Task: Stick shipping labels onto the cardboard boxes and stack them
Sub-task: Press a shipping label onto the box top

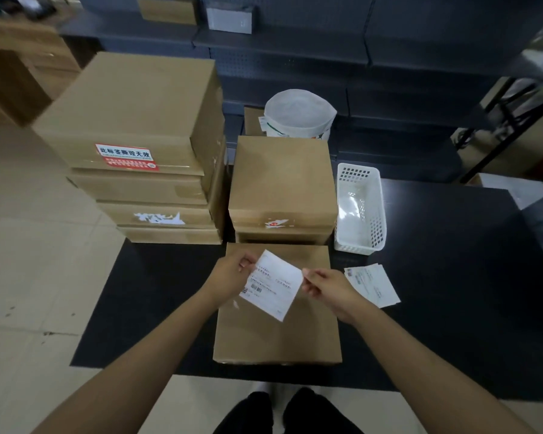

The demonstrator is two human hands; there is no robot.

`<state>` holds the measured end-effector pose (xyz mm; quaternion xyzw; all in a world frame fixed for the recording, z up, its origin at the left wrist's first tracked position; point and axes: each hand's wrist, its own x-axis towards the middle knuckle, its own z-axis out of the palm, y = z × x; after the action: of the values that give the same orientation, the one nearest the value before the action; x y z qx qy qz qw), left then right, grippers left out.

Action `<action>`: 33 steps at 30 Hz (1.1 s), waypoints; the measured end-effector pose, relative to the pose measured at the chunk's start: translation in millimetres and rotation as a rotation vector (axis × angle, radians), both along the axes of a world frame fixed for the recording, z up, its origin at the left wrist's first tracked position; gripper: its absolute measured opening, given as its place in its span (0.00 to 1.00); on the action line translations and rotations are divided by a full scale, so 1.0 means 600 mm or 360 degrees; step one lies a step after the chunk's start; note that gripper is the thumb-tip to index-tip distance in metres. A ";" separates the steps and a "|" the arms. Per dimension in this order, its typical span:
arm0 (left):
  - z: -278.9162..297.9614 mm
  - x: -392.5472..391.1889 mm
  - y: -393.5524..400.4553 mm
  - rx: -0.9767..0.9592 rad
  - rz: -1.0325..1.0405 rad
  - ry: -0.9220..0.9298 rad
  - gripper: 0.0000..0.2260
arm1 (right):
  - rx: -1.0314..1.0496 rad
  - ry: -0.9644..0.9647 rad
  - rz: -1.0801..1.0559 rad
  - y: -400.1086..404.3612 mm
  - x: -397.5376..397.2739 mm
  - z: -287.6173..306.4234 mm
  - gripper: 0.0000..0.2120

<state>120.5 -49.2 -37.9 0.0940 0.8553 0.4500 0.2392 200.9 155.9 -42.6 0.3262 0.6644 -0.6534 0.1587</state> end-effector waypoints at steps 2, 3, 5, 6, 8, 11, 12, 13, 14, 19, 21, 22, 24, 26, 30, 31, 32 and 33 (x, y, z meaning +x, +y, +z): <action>-0.003 0.001 -0.007 0.0005 0.0007 -0.0006 0.05 | -0.0149 -0.0015 -0.0033 -0.007 0.005 0.002 0.13; -0.003 0.003 -0.008 -0.0038 -0.0007 -0.0002 0.05 | -0.0231 -0.0022 -0.0049 -0.011 0.007 0.004 0.13; -0.002 0.011 -0.008 -0.0385 -0.0017 0.0196 0.13 | -0.0337 -0.0032 -0.0067 -0.014 0.009 0.009 0.13; 0.001 0.018 -0.007 -0.0565 0.0021 0.0369 0.17 | -0.0356 -0.0023 -0.0074 -0.016 0.010 0.011 0.13; 0.011 0.034 0.000 -0.0462 0.0029 0.0643 0.19 | -0.0397 0.0030 -0.0097 -0.021 0.010 0.016 0.12; 0.029 0.061 0.027 -0.0007 -0.0236 0.0386 0.12 | -0.0560 0.0107 -0.0147 -0.039 0.009 0.021 0.12; 0.031 0.068 0.038 0.0042 -0.0273 0.0323 0.10 | -0.0626 0.0131 -0.0166 -0.045 0.009 0.022 0.13; 0.031 0.073 0.048 0.0088 -0.0235 0.0300 0.09 | -0.0677 0.0152 -0.0179 -0.048 0.009 0.023 0.15; 0.031 0.076 0.056 0.0114 -0.0173 0.0296 0.09 | -0.0706 0.0166 -0.0188 -0.050 0.010 0.025 0.16; 0.021 0.078 0.058 0.0060 -0.0189 0.0355 0.08 | -0.0691 0.0194 -0.0143 -0.044 0.022 0.027 0.15; 0.017 0.079 0.057 0.0048 -0.0198 0.0385 0.08 | -0.0669 0.0213 -0.0125 -0.046 0.022 0.024 0.15; 0.016 0.080 0.057 0.0032 -0.0206 0.0394 0.08 | -0.0653 0.0219 -0.0122 -0.048 0.021 0.022 0.15; 0.013 0.081 0.057 -0.0001 -0.0254 0.0411 0.08 | -0.0618 0.0225 -0.0133 -0.053 0.020 0.017 0.15; 0.011 0.083 0.055 -0.0050 -0.0343 0.0442 0.10 | -0.0591 0.0228 -0.0172 -0.056 0.018 0.008 0.14; 0.003 0.088 0.052 -0.0324 -0.0533 0.0585 0.13 | -0.0468 0.0175 -0.0228 -0.058 0.013 -0.015 0.12; 0.001 0.088 0.052 -0.0388 -0.0550 0.0609 0.13 | -0.0444 0.0166 -0.0233 -0.060 0.012 -0.019 0.11; -0.001 0.089 0.051 -0.0441 -0.0559 0.0628 0.14 | -0.0421 0.0160 -0.0235 -0.061 0.011 -0.023 0.10; -0.003 0.090 0.051 -0.0480 -0.0566 0.0642 0.15 | -0.0403 0.0157 -0.0234 -0.062 0.011 -0.025 0.09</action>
<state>174.8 -18.6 -39.5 0.2930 0.9128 0.2415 0.1508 207.6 118.7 -57.9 0.3188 0.5581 -0.7570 0.1175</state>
